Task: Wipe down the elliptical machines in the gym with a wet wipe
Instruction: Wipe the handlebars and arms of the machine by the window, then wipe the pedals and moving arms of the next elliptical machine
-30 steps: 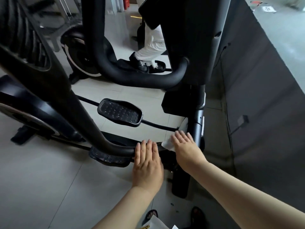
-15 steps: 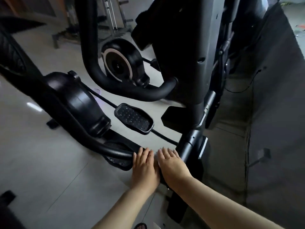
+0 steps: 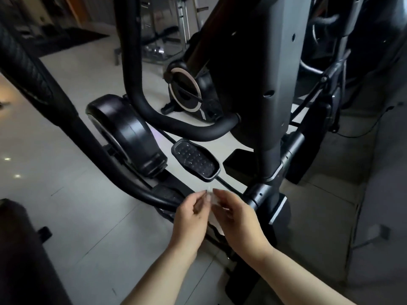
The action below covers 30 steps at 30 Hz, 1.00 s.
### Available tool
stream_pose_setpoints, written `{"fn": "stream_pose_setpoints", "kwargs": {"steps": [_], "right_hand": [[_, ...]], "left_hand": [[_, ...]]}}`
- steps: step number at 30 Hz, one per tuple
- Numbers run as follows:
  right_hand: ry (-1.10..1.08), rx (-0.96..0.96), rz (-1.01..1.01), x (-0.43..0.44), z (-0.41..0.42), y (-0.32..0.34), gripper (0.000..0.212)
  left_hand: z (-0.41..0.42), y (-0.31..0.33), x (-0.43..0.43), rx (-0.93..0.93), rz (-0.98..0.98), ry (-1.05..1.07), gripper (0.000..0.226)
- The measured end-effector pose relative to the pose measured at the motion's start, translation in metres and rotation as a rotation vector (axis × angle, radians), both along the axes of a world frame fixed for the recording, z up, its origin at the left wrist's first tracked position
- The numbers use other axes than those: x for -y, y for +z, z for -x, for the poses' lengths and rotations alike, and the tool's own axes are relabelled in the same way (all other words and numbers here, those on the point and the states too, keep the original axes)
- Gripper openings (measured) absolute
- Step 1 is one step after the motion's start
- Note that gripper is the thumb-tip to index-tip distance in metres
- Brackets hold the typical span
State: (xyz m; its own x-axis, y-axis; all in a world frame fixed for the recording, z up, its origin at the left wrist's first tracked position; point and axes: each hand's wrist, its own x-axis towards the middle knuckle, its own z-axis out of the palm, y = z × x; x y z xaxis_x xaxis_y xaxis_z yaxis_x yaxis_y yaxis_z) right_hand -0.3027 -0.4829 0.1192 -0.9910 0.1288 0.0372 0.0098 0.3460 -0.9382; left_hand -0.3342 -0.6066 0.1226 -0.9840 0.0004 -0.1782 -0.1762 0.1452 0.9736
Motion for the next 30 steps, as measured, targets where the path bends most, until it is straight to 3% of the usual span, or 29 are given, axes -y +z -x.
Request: {"fn": "stream_pose_setpoints", "kwargs": {"steps": [3, 5, 8, 12, 18, 21, 23, 24, 27, 30], "right_hand": [[-0.066, 0.176, 0.459, -0.006, -0.001, 0.019, 0.043], [-0.064, 0.293, 0.623, -0.015, 0.001, 0.032, 0.044], [-0.049, 0.317, 0.645, -0.031, 0.002, 0.045, 0.031], [-0.228, 0.327, 0.550, -0.055, 0.006, 0.045, 0.015], [-0.307, 0.348, 0.746, -0.096, 0.016, 0.045, 0.021], [-0.294, 0.379, 0.939, -0.126, 0.023, 0.038, 0.041], [-0.120, 0.429, 1.014, -0.148, 0.024, 0.037, 0.066], [-0.022, 0.444, 0.980, -0.161, 0.024, 0.036, 0.067], [0.073, 0.397, 0.832, -0.195, 0.028, 0.040, 0.032], [0.050, 0.312, 0.819, -0.230, 0.035, 0.047, 0.024]], "left_hand": [[0.003, 0.020, -0.010, 0.010, -0.145, -0.036, 0.018], [0.006, 0.028, -0.020, 0.069, -0.217, -0.101, 0.022], [0.013, 0.029, -0.037, 0.118, -0.295, -0.122, 0.022], [0.019, 0.026, -0.055, 0.157, -0.370, -0.012, 0.018], [0.023, 0.029, -0.087, 0.074, -0.367, 0.071, 0.014], [0.023, 0.031, -0.108, 0.077, -0.406, 0.106, 0.015], [0.023, 0.030, -0.125, 0.114, -0.436, 0.139, 0.018], [0.023, 0.032, -0.136, 0.134, -0.451, 0.154, 0.018], [0.022, 0.037, -0.170, 0.155, -0.446, 0.186, 0.023], [0.021, 0.043, -0.201, 0.136, -0.348, 0.204, 0.028]]}}
